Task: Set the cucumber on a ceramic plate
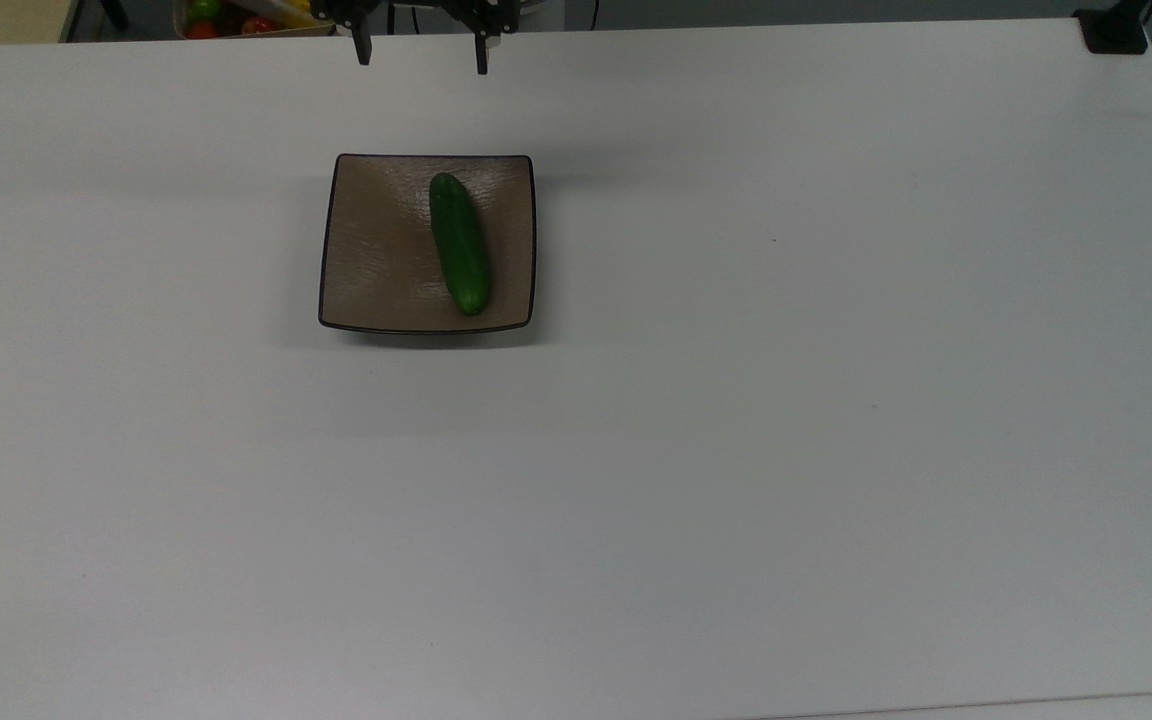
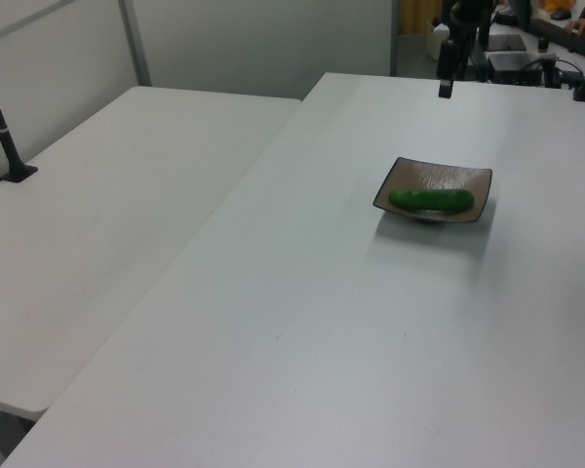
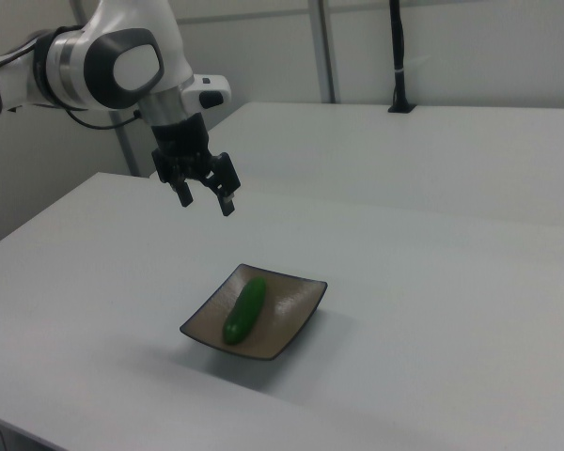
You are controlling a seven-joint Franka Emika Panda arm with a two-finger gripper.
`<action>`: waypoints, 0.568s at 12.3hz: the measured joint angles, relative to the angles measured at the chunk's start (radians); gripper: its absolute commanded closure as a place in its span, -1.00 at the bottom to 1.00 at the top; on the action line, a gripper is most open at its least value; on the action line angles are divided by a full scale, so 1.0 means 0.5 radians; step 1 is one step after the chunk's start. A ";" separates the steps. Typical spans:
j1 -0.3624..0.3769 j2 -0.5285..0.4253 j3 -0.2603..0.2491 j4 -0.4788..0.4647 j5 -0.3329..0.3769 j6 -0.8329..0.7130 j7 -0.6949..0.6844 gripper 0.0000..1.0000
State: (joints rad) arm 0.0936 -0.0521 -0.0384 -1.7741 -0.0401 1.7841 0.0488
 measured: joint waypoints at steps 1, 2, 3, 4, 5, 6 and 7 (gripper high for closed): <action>0.005 0.000 0.001 -0.008 -0.017 0.000 0.004 -1.00; 0.005 0.000 0.001 -0.011 -0.026 0.000 0.004 -1.00; 0.005 0.000 0.001 -0.012 -0.030 0.000 0.004 -1.00; 0.004 0.000 0.001 -0.012 -0.030 0.000 0.004 -1.00; 0.001 0.000 0.001 -0.013 -0.030 0.000 0.004 -1.00; -0.003 0.000 0.001 -0.016 -0.030 0.000 0.004 -1.00; -0.007 0.003 0.005 -0.019 -0.030 0.000 0.004 -1.00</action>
State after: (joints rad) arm 0.0903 -0.0504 -0.0361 -1.7835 -0.0550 1.7841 0.0510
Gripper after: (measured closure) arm 0.000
